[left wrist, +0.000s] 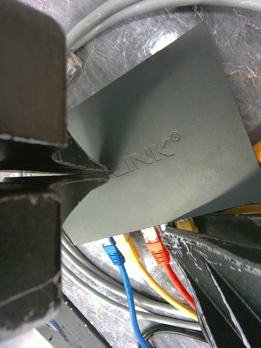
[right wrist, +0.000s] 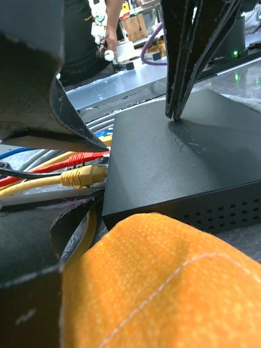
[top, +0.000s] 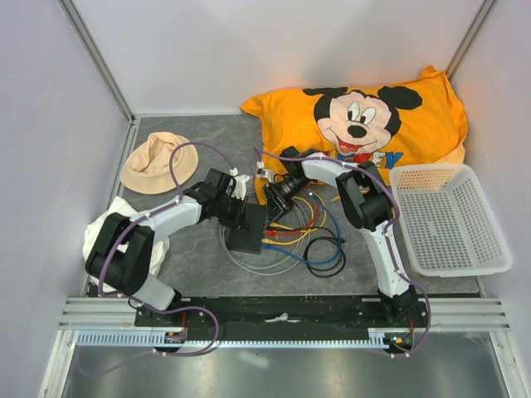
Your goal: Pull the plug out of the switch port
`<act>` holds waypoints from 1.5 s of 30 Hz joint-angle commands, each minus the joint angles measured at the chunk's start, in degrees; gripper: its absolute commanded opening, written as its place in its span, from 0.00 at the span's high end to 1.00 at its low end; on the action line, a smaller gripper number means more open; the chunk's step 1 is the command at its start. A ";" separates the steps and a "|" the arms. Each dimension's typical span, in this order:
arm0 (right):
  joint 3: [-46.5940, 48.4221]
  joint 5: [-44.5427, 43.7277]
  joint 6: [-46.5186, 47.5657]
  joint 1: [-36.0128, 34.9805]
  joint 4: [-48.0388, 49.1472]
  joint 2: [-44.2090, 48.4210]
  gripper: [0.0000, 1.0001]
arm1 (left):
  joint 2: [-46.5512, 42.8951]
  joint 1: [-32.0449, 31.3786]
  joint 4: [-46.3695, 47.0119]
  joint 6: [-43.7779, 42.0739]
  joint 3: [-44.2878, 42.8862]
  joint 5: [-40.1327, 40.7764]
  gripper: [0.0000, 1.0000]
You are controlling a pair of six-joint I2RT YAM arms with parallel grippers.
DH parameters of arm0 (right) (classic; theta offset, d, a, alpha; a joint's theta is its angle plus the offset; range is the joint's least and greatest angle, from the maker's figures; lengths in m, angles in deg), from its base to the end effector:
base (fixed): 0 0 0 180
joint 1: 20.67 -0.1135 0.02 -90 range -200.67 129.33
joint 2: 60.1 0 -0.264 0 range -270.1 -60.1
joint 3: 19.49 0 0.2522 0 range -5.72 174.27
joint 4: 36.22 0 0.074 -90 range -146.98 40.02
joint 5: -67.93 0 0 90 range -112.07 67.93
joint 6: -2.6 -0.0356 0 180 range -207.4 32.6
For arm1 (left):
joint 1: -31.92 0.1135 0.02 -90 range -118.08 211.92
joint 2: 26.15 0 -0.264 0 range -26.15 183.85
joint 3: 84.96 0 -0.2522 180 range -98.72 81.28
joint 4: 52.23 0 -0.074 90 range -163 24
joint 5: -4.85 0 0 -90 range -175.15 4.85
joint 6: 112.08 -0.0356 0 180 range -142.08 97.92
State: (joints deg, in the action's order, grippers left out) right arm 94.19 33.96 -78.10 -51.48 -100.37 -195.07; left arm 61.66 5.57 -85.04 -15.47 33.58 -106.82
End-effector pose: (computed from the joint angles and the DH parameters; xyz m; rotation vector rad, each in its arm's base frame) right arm 0.3705 0.2553 0.1151 0.9729 -2.4993 -1.4215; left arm 0.2548 -0.1409 0.1734 0.5916 2.5849 -0.6932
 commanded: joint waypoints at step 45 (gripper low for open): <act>-2.53 -15.42 -4.47 2.07 1.53 -2.13 0.97 | 2.01 0.51 1.12 0.51 -0.29 -1.88 0.98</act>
State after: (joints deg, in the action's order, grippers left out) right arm 93.98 33.08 -85.66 -50.34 -99.78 -196.74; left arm 62.44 5.81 -83.93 -15.47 33.56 -108.24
